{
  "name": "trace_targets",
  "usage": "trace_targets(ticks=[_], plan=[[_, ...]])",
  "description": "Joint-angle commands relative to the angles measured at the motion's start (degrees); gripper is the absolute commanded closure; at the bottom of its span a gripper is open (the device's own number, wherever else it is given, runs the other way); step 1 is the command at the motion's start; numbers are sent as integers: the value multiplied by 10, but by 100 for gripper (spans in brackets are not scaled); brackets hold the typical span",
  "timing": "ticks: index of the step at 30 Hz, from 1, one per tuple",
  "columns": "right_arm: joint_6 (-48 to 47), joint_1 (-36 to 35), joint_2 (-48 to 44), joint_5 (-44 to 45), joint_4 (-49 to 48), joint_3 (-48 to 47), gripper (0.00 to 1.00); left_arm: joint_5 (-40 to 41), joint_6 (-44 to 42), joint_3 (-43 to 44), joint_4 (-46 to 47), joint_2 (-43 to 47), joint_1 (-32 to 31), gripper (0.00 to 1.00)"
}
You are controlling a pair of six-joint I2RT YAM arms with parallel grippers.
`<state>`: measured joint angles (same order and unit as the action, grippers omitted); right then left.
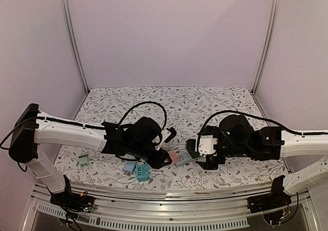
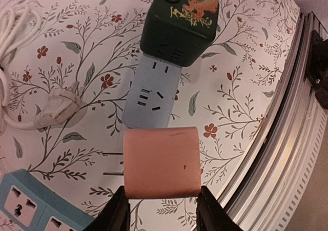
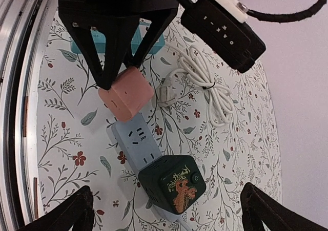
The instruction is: Insert the plug
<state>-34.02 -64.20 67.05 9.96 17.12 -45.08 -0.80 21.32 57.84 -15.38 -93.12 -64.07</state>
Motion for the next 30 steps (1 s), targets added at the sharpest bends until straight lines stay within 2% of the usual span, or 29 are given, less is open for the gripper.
trace_targets(ticks=[1, 5, 18, 25, 30], plan=[[-59, -32, 24, 35, -26, 2, 1, -43, 9, -6, -8, 23, 7, 90], [-91, -52, 51, 73, -19, -9, 1, -65, 13, -6, -3, 24, 8, 93], [-155, -78, 123, 88, -43, -41, 1, -123, 54, -13, 25, 32, 23, 93], [-183, -92, 173, 116, -65, -65, 7, -155, 76, -20, 54, 32, 29, 93], [-191, -93, 192, 114, -73, -72, 15, -157, 90, -28, 70, 36, 36, 93]])
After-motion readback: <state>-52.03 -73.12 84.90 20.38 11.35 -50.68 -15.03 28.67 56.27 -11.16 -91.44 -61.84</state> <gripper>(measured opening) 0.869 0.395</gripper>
